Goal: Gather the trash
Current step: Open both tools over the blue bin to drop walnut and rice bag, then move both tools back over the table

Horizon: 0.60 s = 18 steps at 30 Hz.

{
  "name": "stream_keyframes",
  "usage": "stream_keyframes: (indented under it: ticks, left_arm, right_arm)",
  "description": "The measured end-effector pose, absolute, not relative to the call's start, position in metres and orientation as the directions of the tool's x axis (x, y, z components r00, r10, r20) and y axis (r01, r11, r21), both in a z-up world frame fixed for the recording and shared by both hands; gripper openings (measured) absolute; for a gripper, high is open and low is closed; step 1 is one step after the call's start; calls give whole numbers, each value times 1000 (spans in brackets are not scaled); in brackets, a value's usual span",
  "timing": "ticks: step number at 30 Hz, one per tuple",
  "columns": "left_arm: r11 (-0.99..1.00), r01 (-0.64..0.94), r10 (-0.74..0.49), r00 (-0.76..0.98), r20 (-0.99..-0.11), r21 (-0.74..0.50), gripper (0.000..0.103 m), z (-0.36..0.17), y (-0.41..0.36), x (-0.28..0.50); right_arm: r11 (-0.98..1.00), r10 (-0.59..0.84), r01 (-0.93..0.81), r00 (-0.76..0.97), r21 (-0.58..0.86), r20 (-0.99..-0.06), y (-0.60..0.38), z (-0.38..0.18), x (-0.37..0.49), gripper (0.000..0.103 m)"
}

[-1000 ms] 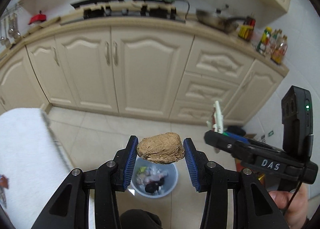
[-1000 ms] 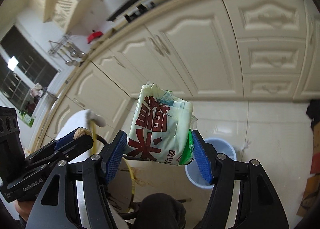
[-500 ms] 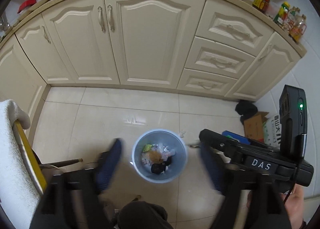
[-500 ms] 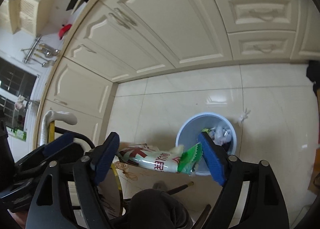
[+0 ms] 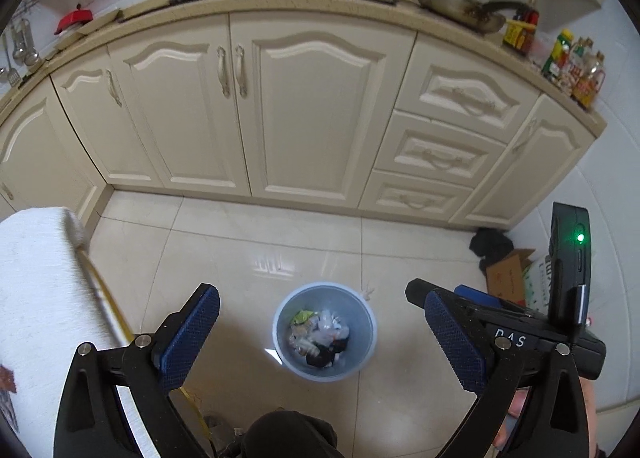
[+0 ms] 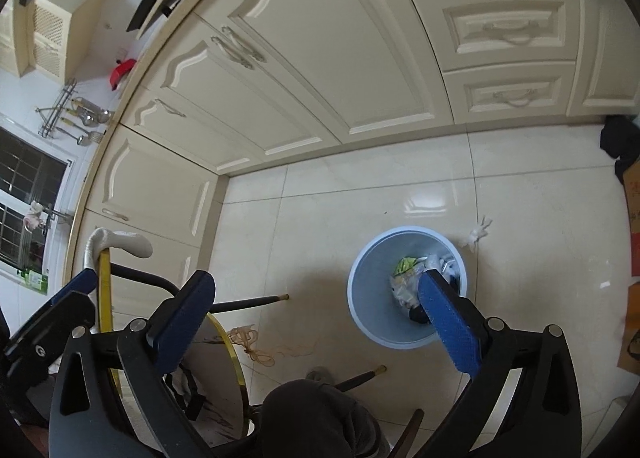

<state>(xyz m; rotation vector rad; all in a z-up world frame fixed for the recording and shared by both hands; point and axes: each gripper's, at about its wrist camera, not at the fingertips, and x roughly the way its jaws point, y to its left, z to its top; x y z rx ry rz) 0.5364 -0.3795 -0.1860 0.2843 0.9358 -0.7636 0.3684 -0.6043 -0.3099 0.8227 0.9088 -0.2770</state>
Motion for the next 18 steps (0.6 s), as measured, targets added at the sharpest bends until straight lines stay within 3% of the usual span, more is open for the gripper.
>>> stream_keyframes:
  ticks: [18]
  left_arm:
    - [771, 616, -552, 523, -649, -159, 102, -96, -168, 456]
  right_arm:
    - [787, 99, 368, 717, 495, -690, -513, -197, 373, 103]
